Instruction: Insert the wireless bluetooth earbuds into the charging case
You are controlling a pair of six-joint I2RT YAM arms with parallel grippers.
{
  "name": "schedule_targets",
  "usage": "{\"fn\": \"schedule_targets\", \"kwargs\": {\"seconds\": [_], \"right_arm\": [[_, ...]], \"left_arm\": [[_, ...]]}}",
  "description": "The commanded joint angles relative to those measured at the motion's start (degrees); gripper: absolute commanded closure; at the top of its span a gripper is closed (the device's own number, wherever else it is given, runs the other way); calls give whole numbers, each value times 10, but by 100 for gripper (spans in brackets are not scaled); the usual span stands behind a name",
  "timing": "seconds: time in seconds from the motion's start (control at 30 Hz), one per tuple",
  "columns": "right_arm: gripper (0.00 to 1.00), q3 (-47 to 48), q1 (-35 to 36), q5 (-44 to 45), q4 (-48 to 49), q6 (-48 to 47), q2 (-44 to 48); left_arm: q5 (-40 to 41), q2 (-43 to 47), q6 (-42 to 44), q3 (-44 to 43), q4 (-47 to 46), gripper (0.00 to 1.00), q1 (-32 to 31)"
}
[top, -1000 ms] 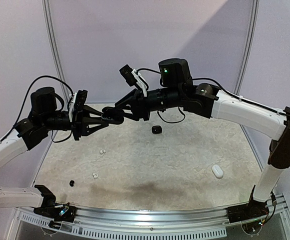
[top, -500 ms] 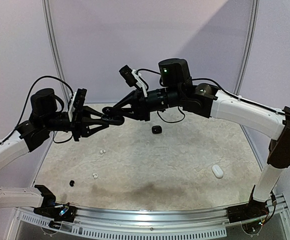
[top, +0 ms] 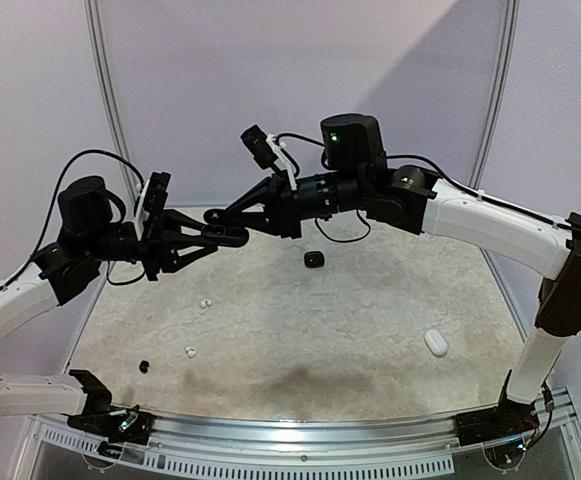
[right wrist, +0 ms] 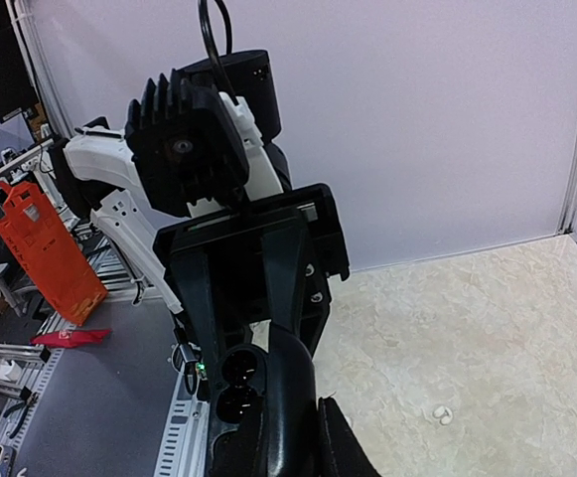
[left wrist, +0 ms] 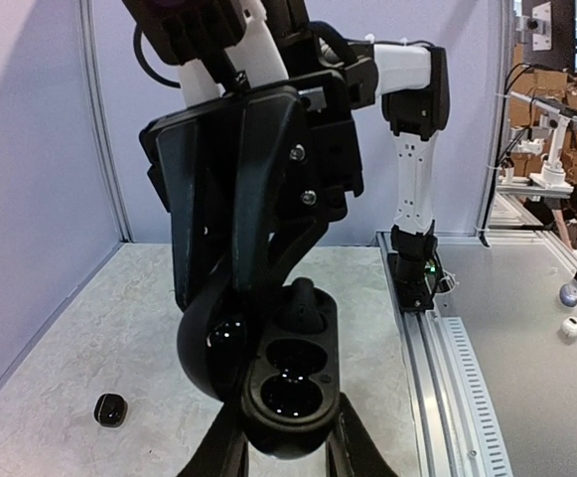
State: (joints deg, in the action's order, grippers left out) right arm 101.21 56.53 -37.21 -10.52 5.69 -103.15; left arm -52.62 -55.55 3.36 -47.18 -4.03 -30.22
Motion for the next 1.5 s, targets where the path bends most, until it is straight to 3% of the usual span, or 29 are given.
{"fn": "schedule_targets", "kwargs": {"seconds": [0.0, 0.3, 0.67, 0.93, 1.1, 1.17, 1.3, 1.37, 1.47], "right_arm": [[95, 7, 0, -14, -5, 2, -8], [95, 5, 0, 24, -34, -32, 5], [92, -16, 0, 147, -38, -96, 33], [93, -91, 1, 248, 14, -167, 70], [93, -125, 1, 267, 29, -200, 71], [93, -135, 1, 265, 33, -207, 69], [93, -153, 1, 261, 45, -215, 66], [93, -160, 1, 258, 54, -218, 65], [92, -176, 1, 259, 58, -218, 66]], "left_arm": [[29, 11, -4, 7, -26, 81, -8], [45, 16, 9, 6, 1, 50, -7], [62, 27, 53, -6, 107, 28, 2], [105, 27, 120, -40, 284, 25, 26], [156, 1, 193, -80, 478, 26, 54], [183, -22, 265, -97, 586, 26, 71], [319, -99, 417, -104, 768, 36, 102], [380, -131, 467, -94, 798, 42, 138], [457, -181, 459, -83, 786, 45, 209]]}}
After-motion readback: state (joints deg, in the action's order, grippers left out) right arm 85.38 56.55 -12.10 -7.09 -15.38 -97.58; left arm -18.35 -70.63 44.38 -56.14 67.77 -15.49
